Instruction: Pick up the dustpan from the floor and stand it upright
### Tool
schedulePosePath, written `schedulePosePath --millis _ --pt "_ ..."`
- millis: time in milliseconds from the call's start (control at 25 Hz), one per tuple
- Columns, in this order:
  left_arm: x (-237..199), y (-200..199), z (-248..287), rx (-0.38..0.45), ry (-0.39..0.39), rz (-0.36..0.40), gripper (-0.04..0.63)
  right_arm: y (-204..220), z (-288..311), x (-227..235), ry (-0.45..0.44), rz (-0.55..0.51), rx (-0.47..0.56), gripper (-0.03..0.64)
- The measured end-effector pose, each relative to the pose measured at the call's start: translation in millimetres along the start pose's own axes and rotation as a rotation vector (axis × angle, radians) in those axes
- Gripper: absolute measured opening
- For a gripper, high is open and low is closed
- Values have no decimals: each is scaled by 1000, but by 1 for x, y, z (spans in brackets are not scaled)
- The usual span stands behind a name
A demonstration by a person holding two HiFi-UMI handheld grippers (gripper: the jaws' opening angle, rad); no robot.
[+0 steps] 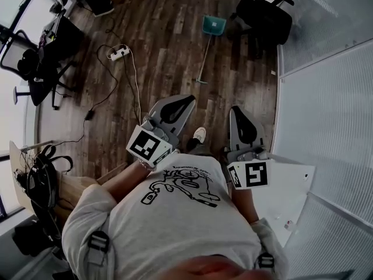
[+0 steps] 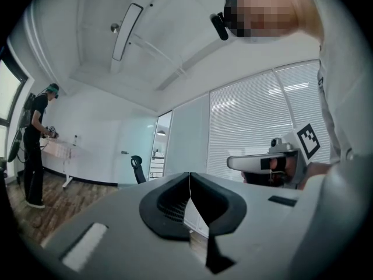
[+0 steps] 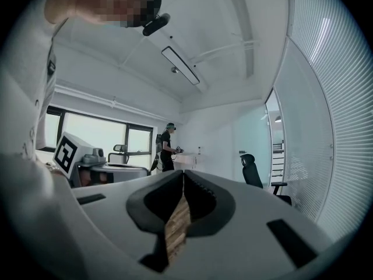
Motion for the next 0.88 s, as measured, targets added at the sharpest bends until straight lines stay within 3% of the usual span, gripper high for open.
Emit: schedulePosePath --millis 600,880 --pt "-17 31 129 -10 -6 3 3 12 40 127 19 15 9 8" --pt "-21 49 158 -10 -39 10 3 24 48 163 -3 21 4 8"
Point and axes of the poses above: the fingertips, and each gripper's own axes: z forward along the fingers, x to its right, y out of its underside, the point moved 2 cm from there along -z, backward along the fingers, and after that the axes turned 15 degrees about x, right-handed, at the moved point
